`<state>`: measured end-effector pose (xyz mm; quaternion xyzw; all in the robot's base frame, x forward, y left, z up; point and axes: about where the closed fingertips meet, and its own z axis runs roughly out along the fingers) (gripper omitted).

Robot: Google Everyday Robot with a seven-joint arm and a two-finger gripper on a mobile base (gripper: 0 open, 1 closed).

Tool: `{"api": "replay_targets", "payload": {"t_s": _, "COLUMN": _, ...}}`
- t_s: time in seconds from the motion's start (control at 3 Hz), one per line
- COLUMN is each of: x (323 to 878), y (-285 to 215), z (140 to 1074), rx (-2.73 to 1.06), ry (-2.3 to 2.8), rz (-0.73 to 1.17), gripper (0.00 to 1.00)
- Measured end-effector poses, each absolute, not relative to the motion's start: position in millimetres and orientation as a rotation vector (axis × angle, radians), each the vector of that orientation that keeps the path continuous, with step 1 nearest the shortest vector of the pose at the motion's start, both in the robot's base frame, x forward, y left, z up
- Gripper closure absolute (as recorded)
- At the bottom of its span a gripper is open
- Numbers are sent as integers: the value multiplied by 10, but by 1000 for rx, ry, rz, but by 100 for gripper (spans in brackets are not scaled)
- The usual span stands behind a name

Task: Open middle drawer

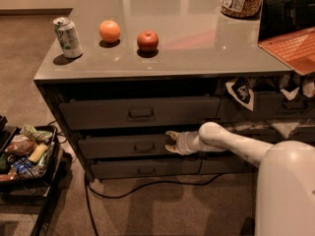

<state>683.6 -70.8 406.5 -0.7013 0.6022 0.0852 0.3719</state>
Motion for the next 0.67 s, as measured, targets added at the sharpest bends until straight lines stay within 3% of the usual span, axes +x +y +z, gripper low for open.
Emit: {"api": "replay_targets", "payload": {"t_s": 0.67, "x": 6793, "y": -690, "z": 4088, "rx": -1799, "ry": 1546, "rz": 236, "gripper": 72}}
